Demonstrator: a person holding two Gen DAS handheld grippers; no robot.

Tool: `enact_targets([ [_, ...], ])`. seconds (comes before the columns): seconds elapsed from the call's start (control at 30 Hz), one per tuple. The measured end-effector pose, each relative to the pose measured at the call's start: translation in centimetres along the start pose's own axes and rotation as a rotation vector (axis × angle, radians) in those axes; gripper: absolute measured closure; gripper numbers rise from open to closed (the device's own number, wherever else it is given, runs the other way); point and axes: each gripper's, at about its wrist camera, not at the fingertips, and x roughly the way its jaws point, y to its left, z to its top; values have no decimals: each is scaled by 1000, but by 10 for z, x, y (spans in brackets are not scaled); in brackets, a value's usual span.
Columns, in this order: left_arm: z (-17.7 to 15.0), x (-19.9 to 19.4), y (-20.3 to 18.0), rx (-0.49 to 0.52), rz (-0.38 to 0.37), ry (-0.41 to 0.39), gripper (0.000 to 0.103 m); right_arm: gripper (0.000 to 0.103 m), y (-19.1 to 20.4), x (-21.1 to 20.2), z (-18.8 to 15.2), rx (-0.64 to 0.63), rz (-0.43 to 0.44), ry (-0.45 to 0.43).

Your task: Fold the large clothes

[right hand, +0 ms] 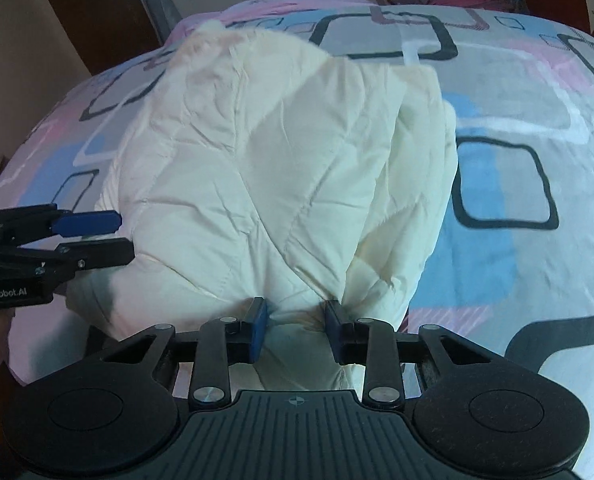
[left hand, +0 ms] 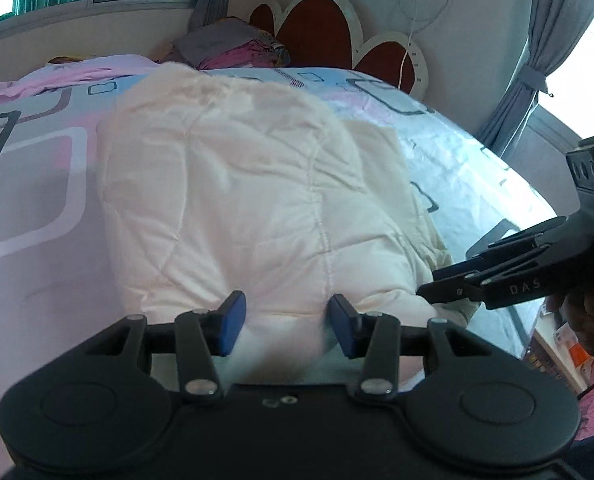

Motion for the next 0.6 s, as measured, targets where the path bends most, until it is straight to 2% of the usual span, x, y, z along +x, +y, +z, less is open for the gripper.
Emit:
enact_targets([
  [0.1,-1,3,-3,16,15,12,59,71,-1,2,5,-9,-3,18],
  [0.17,4,-3,-3,6,17,8,58,71,1,-7,13,-14,-3,-1],
  [0.27,16,-20,8,-37,36,-67,55,71,0,-36,33,12,25,-112],
  [0.37,43,-25,23,-67,59,-152,55,71,6,-43,70,-9,37,-196],
  [0.47,81,-7,27,-36,76,-186,55,71,18,-29,113,-60,7,-240],
  [0.6,117,42,32,-50,61,-117,55,71,20,10,149,-88,-17,-183],
])
